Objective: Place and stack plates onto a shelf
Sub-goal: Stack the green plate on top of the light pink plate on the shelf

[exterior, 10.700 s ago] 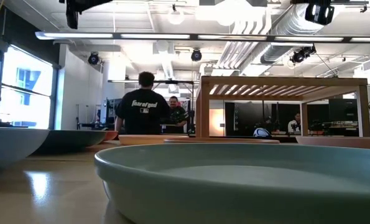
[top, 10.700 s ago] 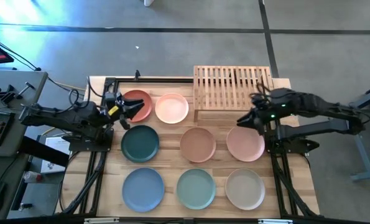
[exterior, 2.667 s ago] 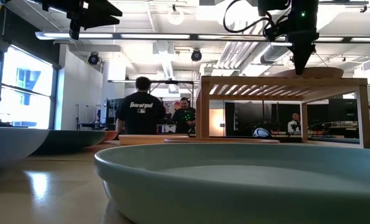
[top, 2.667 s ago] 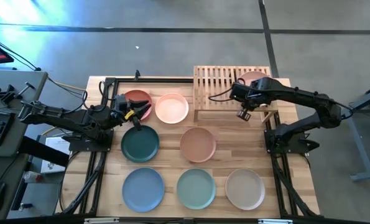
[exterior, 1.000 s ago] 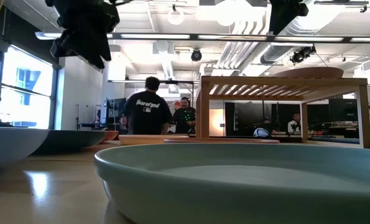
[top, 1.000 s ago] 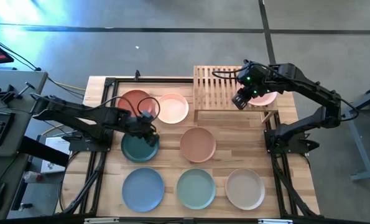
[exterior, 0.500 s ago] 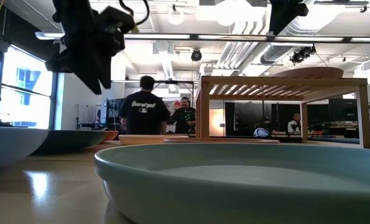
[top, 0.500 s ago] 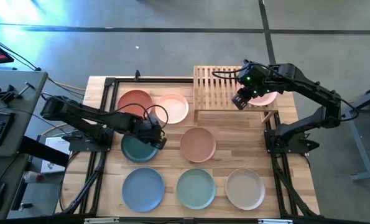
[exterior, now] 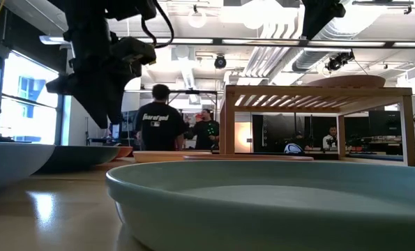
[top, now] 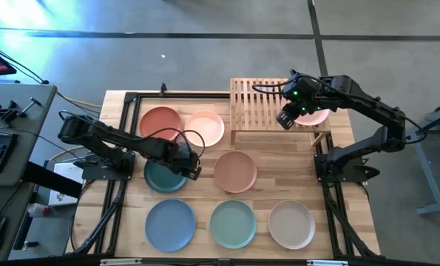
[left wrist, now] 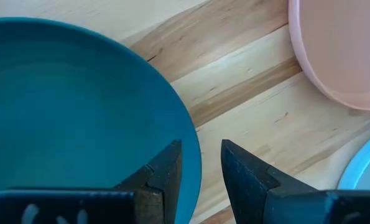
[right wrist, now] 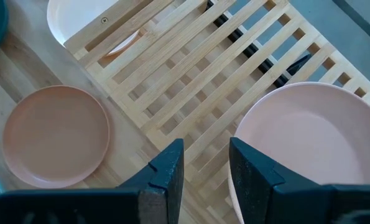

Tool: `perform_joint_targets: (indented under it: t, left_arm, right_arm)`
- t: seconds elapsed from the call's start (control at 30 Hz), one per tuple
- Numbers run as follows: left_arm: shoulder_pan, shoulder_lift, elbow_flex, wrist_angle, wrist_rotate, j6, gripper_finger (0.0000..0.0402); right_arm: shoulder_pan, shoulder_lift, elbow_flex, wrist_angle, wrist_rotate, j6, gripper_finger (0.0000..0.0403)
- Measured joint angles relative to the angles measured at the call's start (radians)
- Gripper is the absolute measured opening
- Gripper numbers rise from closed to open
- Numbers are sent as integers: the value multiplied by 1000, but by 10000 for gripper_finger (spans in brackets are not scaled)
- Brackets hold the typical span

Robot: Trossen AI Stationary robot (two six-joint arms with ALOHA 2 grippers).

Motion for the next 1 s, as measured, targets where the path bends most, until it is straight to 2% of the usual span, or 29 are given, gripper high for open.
perform_joint_targets:
  t: [0.2, 1.0]
  left_arm:
    - [0, 39, 0, 46, -1, -5, 102]
    - [1, 178, 0, 58, 11, -32, 102]
  right_arm:
    - [0, 0, 0, 0, 0, 0, 106]
    - [0, 0, 0, -31, -1, 0, 106]
